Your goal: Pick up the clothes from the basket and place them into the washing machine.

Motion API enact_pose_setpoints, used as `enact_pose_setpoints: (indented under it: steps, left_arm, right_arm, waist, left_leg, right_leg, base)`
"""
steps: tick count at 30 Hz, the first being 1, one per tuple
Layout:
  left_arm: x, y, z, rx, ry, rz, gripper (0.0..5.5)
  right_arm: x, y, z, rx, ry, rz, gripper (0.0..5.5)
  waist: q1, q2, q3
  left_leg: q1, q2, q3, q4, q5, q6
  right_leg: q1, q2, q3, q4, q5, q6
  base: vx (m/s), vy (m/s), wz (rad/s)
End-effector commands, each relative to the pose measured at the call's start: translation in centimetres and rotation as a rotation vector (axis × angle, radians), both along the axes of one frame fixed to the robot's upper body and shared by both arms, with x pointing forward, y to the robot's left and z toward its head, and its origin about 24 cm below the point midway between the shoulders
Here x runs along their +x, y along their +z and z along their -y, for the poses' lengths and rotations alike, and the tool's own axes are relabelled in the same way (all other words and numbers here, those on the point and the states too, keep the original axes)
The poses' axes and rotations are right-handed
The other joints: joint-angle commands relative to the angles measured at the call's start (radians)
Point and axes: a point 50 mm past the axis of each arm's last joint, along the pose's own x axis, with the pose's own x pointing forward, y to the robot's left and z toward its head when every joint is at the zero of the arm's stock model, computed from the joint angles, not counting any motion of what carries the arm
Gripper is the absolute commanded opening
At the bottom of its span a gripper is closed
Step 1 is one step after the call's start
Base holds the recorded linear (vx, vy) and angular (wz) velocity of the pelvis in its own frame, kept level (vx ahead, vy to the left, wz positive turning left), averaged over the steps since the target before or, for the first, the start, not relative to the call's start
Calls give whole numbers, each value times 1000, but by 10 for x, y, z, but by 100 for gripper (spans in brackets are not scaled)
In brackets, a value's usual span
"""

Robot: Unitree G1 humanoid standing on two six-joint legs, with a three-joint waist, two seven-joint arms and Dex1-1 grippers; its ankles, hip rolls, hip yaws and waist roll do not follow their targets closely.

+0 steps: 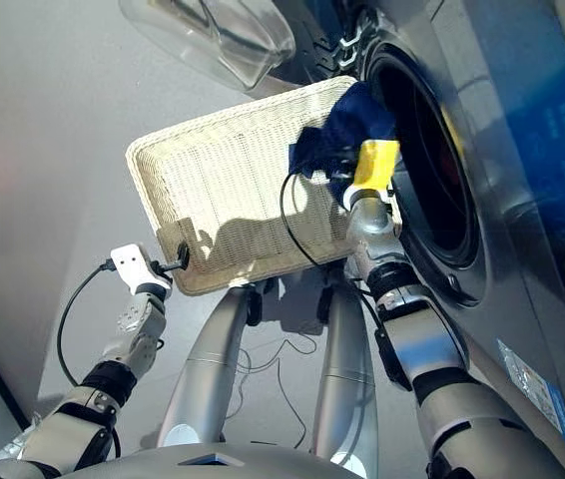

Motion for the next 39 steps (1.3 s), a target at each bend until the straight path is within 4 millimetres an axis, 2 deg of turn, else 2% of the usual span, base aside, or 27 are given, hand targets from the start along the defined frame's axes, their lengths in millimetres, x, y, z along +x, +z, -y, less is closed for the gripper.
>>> enact_pose_setpoints:
  steps: [1, 2, 3, 4, 5, 7, 10, 11, 12, 13, 19, 20, 23, 25, 27, 28, 29, 32, 33, 34, 35, 37, 38, 39]
  left_arm:
    - [-15, -8, -15, 45, 50, 3, 550]
    - [-16, -10, -14, 46, 48, 1, 550]
    - [-16, -9, -13, 47, 46, 1, 550]
    - [-19, -12, -13, 50, 46, -5, 550]
    - [-19, -12, -12, 51, 43, -4, 550]
    - [-21, -14, -11, 65, 32, -10, 550]
    - [-24, -16, -11, 72, 29, -20, 550]
    - [-24, -16, -11, 71, 29, -22, 550]
    - [-24, -16, -11, 70, 30, -23, 550]
    - [-24, -16, -13, 68, 32, -22, 550]
    - [-29, -19, -21, 64, 36, -45, 550]
    - [-29, -19, -21, 63, 38, -45, 550]
    - [-33, -23, -25, 68, 40, -65, 550]
    - [-37, -29, -30, 75, 46, -100, 550]
    - [-41, -35, -31, 78, 46, -130, 550]
    - [-42, -38, -32, 79, 48, -143, 550]
    - [-42, -38, -32, 79, 48, -143, 550]
    - [-47, -47, -34, 98, 35, -200, 550]
    - [-47, -47, -34, 98, 35, -200, 550]
    - [-52, -55, -34, 116, 32, -241, 550]
    - [-52, -55, -34, 116, 32, -241, 550]
    - [-60, -65, -35, 121, 32, -299, 550]
    - [-60, -65, -35, 121, 32, -299, 550]
    - [-64, -69, -35, 127, 26, -324, 550]
  right_arm:
    - [-29, 62, 53, 98, -302, 355, 0]
    - [-35, 65, 64, 125, -379, 378, 0]
    - [-36, 65, 64, 124, -385, 378, 0]
    - [-47, 72, 87, 181, -530, 413, 0]
    - [-47, 72, 87, 179, -537, 413, 0]
    - [-55, 73, 108, 191, -680, 395, 0]
    - [-51, 64, 110, 137, -680, 310, 0]
    - [-47, 58, 108, 113, -652, 273, 78]
    - [-47, 58, 109, 113, -649, 273, 386]
    - [-39, 44, 102, 51, -582, 186, 550]
    - [-18, -7, 67, -152, -281, -72, 550]
    - [-18, -7, 67, -152, -278, -71, 550]
    - [-16, -30, 42, -320, -140, -167, 550]
    - [-19, -58, 22, -428, -16, -259, 550]
    - [-23, -78, 11, -488, 68, -334, 550]
    - [-24, -86, 8, -493, 91, -362, 550]
    - [-24, -86, 8, -493, 91, -362, 550]
    - [-34, -117, -14, -557, 236, -454, 550]
    - [-34, -117, -15, -557, 236, -454, 550]
    - [-44, -136, -22, -547, 290, -510, 550]
    - [-44, -136, -22, -547, 291, -510, 550]
    - [-59, -159, -28, -517, 332, -577, 550]
    - [-59, -159, -28, -517, 332, -577, 550]
    - [-66, -168, -29, -507, 348, -608, 550]
  waist:
    - [-14, 84, -50]
    - [-14, 89, -54]
    - [-11, 90, -54]
    - [-14, 99, -61]
    - [-11, 99, -61]
    - [-15, 102, -68]
    - [-18, 99, -72]
    - [-20, 97, -72]
    - [-21, 97, -73]
    - [-24, 89, -73]
    - [-30, 56, -81]
    - [-32, 57, -81]
    - [-34, 37, -83]
    - [-31, 14, -86]
    - [-29, -1, -91]
    - [-28, -8, -93]
    - [-28, -8, -92]
    - [-20, -36, -95]
    - [-21, -36, -93]
    - [-16, -53, -99]
    - [-16, -53, -97]
    - [-14, -71, -101]
    - [-14, -71, -99]
    - [-14, -78, -101]
  left_leg:
    - [9, -20, 9, -35, -20, 28]
    - [10, -21, 7, -33, -23, 30]
    - [10, -21, 7, -33, -24, 30]
    - [14, -24, 6, -31, -28, 32]
    - [15, -24, 6, -31, -29, 32]
    - [13, -26, 9, -23, -34, 36]
    - [12, -22, 12, -17, -37, 36]
    - [11, -20, 13, -17, -37, 36]
    - [11, -20, 13, -17, -37, 36]
    - [6, -17, 14, -12, -36, 34]
    - [4, -9, 9, -12, -24, 26]
    - [5, -9, 9, -13, -23, 25]
    - [12, -7, 5, -23, -10, 21]
    - [31, -10, -5, -39, 2, 19]
    - [55, -13, -12, -58, 12, 17]
    - [68, -15, -16, -67, 15, 17]
    - [69, -15, -17, -68, 16, 17]
    - [124, -21, -30, -107, 33, 12]
    - [126, -21, -30, -108, 34, 12]
    - [170, -22, -38, -137, 42, 9]
    - [172, -22, -38, -139, 42, 9]
    - [242, -27, -47, -180, 56, 3]
    - [245, -27, -47, -182, 57, 3]
    - [271, -29, -50, -195, 60, 1]
  right_leg:
    - [63, 31, -26, -90, 4, 51]
    - [63, 31, -24, -87, 3, 52]
    - [63, 31, -24, -87, 2, 52]
    - [64, 30, -19, -85, 0, 54]
    - [64, 30, -19, -85, 0, 55]
    - [61, 29, -16, -78, 2, 56]
    - [58, 28, -14, -75, 6, 55]
    - [58, 28, -13, -76, 7, 54]
    - [58, 28, -13, -76, 8, 53]
    - [59, 30, -15, -78, 13, 49]
    - [75, 29, -33, -98, 29, 42]
    - [75, 28, -33, -99, 30, 42]
    - [90, 26, -45, -114, 41, 40]
    - [119, 23, -58, -136, 48, 41]
    - [146, 19, -67, -156, 54, 44]
    - [160, 18, -71, -165, 56, 44]
    - [162, 18, -71, -166, 57, 44]
    - [230, 11, -92, -211, 66, 48]
    - [231, 11, -93, -212, 66, 48]
    - [279, 8, -101, -245, 71, 53]
    - [282, 8, -101, -246, 71, 53]
    - [358, 3, -115, -289, 77, 60]
    - [360, 3, -115, -290, 77, 60]
    - [388, 1, -121, -304, 79, 63]
  base:
    - [0, 0, 0]
    - [0, 0, 0]
    - [0, 0, 0]
    - [0, 0, 0]
    - [0, 0, 0]
    - [0, 0, 0]
    - [0, 0, 0]
    - [0, 0, 0]
    - [0, 0, 0]
    - [0, 0, 0]
    - [-5, -9, -2]
    - [0, 0, 0]
    - [-8, -17, 2]
    - [-15, -75, 17]
    - [-1, -33, 31]
    - [0, 0, 0]
    - [0, 0, 0]
    - [0, 0, 0]
    - [0, 0, 0]
    - [0, 0, 0]
    - [65, -21, 196]
    - [0, 0, 0]
    - [0, 0, 0]
    - [61, 13, 93]
